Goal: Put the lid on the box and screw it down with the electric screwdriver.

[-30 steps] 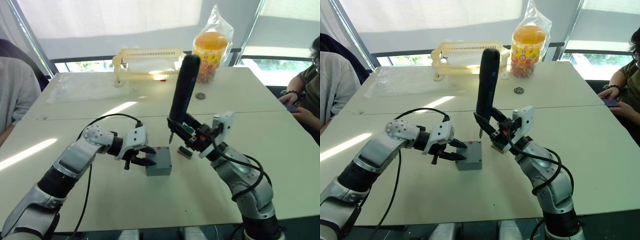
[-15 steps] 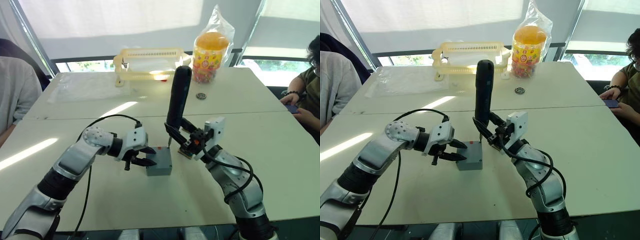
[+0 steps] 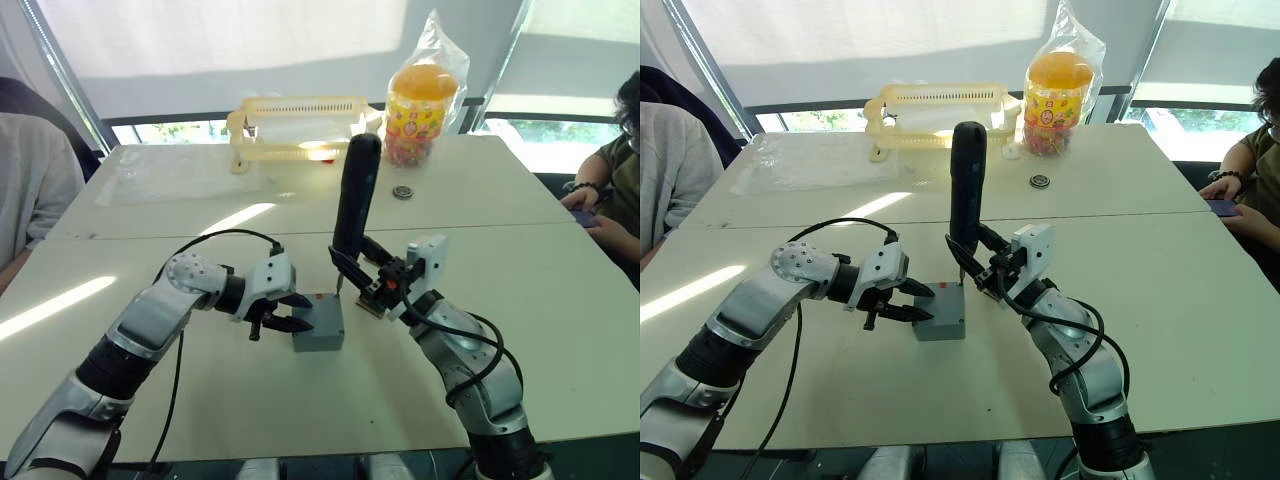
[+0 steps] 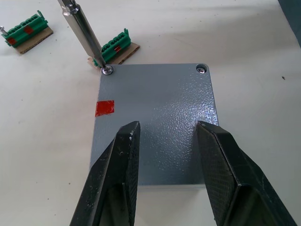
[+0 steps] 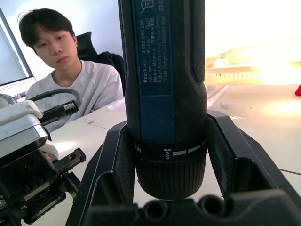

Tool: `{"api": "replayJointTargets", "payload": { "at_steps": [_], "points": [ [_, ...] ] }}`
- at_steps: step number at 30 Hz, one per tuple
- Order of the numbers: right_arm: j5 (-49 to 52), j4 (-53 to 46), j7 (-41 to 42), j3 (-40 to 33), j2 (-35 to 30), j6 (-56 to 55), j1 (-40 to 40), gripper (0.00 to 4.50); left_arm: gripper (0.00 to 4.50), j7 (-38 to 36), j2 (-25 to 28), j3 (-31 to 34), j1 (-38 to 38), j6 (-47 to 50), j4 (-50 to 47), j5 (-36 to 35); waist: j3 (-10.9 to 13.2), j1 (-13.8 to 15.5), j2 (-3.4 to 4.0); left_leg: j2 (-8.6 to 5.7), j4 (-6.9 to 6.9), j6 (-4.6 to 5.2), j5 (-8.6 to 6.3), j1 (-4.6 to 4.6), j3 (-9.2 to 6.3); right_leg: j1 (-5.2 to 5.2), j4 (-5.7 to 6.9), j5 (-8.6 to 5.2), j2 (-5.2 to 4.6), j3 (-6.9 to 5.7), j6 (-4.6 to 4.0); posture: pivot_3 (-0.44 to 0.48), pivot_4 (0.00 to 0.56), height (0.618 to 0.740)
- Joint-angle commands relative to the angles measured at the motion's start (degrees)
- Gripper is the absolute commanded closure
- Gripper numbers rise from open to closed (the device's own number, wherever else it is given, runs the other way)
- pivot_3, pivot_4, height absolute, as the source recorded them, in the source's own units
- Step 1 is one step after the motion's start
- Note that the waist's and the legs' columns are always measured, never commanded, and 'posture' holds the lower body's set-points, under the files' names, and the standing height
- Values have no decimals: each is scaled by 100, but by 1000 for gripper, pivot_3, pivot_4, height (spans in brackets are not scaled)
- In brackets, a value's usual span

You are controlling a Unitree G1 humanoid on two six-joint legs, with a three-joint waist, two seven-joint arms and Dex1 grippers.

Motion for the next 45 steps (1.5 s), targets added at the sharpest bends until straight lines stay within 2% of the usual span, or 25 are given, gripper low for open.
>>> {"api": "replayJointTargets", "payload": {
  "at_steps": [1, 36, 45],
  "points": [
    [42, -340, 0, -88, 68, -230, -205, 2735, 2627, 38, 25, -185, 129, 145, 129, 194, 0, 0, 0, 0, 0, 0, 0, 0, 0, 0, 0, 0, 0, 0, 0, 0, 150, 740],
    [120, -850, -150, 102, 99, 22, 45, 2735, 2627, 25, -23, -268, 55, 133, 139, 234, -1, 16, -1, 0, 1, 0, 0, 0, -1, 2, 0, 0, -1, -1, 0, 0, 150, 740],
    [8, -660, -139, 130, 76, -146, 160, 2735, 2627, 30, -31, -261, 60, 152, 119, 232, -2, 20, -1, 0, 1, 0, 0, 0, -1, 2, 0, 0, -1, -1, 0, 0, 150, 740]
  ]
}}
